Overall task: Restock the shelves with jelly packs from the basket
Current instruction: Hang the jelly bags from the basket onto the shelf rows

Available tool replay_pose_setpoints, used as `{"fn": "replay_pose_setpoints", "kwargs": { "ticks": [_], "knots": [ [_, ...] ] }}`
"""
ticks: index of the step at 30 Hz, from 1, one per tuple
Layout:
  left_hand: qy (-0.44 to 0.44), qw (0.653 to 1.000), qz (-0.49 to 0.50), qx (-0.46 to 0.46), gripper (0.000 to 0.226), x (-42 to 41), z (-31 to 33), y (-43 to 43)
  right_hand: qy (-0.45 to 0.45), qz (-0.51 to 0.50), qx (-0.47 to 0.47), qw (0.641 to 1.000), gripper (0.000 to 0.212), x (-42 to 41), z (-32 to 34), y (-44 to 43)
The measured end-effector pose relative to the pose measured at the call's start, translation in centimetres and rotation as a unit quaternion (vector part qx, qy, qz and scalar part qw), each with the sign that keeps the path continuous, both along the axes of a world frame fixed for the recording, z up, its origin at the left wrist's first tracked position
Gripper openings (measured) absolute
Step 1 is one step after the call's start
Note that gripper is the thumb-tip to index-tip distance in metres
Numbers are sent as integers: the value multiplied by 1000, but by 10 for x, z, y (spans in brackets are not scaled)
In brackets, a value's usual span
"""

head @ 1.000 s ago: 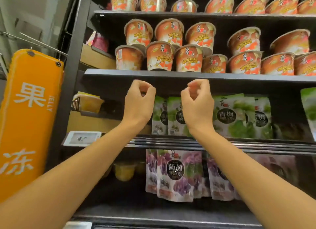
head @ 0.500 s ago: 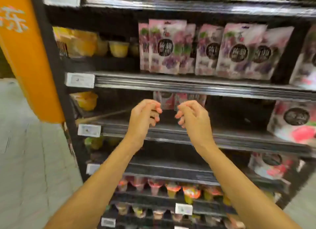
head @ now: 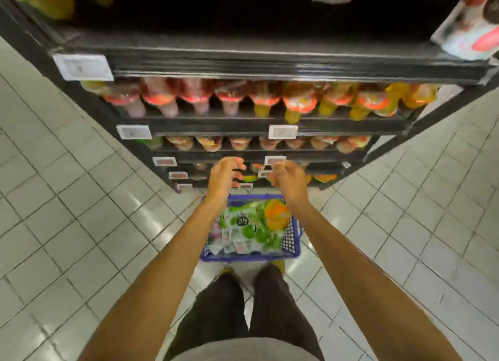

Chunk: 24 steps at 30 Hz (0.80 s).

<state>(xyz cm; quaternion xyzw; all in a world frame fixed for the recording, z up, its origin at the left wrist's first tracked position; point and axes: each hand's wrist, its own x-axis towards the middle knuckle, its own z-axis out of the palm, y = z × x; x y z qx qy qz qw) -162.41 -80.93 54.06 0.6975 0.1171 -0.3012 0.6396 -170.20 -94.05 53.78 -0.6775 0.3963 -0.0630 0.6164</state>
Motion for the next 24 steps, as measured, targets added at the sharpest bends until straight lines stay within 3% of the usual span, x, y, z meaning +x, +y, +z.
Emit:
{"fn": "replay_pose_setpoints", "kwargs": {
  "ticks": [6,10,16,20,24],
  "knots": [
    [114,990,5,80,24,-56,-145,-1,125,-12,44,991,26,-45,-149,-8],
    [184,979,30,79,20,-83,-247,-7,222,63,41,972,14,-76,-254,-23],
    [250,960,67,101,27,-110,-376,-20,266,87,52,959,11,-98,-380,-40],
    [254,956,49,136,20,-115,-447,-35,290,60,81,952,14,-97,-442,-53],
    [208,964,-29,163,10,-111,-498,-56,312,22,90,946,22,-89,-496,-67]
  ]
}}
